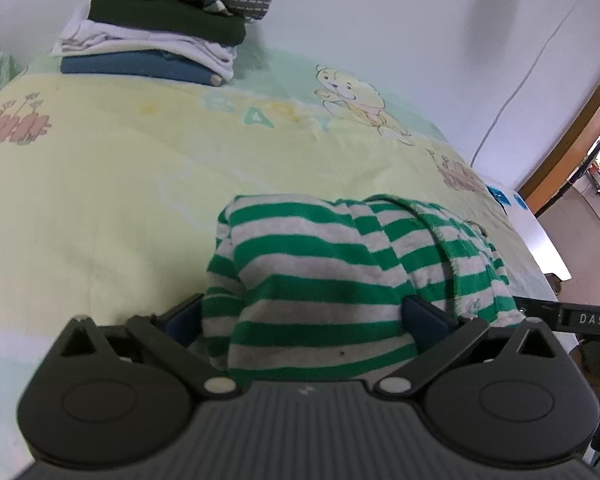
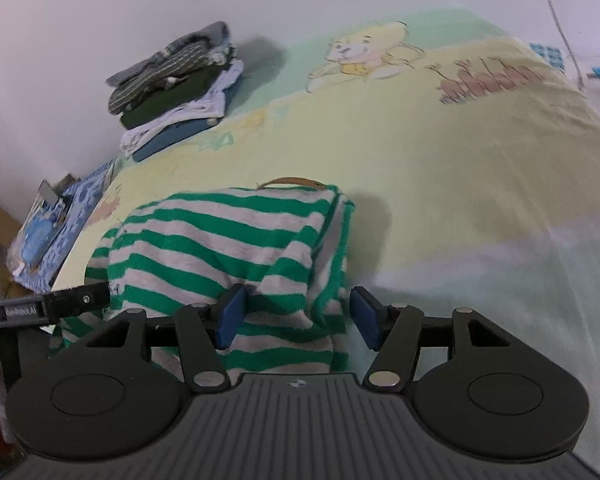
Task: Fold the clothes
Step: 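Grasp the striped shirt bundle from opposite sides with both grippers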
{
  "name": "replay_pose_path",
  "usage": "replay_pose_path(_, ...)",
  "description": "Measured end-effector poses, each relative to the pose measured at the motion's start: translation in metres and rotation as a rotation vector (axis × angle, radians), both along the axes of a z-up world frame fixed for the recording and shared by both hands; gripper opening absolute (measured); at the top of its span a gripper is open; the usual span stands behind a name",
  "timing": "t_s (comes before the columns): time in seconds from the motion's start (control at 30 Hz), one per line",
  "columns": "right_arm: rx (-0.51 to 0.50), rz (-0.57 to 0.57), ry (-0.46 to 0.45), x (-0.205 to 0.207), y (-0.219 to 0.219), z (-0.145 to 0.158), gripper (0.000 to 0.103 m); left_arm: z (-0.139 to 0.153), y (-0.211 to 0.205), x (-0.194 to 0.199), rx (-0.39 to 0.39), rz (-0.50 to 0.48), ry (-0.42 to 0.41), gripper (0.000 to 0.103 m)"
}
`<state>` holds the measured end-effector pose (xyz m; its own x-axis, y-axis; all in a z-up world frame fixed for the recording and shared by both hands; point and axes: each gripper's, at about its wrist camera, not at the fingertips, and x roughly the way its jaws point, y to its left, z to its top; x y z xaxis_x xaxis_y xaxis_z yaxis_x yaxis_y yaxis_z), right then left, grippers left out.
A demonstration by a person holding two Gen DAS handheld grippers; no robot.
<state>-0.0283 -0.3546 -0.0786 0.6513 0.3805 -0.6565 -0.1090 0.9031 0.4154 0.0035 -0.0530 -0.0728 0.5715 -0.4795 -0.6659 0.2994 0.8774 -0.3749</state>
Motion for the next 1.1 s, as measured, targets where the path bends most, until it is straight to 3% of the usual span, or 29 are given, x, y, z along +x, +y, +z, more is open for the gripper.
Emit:
replay_pose_path(0.27,0.024,0.020,0.011,-0.001,-0.006,0.001,0.060,0.001,0.000,0.004,0.011,-0.015,0.019,0.102)
replay_pose_path(0.5,0.039,0.052,0.076,-0.008,-0.016,0.005,0.061,0.008,0.002,0.006,0.045,0.025,0.101,0.102)
replay_pose_path(0.67,0.091,-0.002,0.054,-0.005,-0.019,0.013,0.061,0.028,-0.007,-0.001,0.191,0.067,0.039,0.102)
replay_pose_path(0.77,0.060,0.009,0.055,0.004,-0.008,0.013,0.063,0.029,-0.014,-0.002,0.251,0.054,0.027,0.102)
replay_pose_path(1.1,0.004,-0.001,0.048,0.001,0.000,0.005,0.067,0.024,-0.012,0.005,0.243,0.055,0.068,0.102)
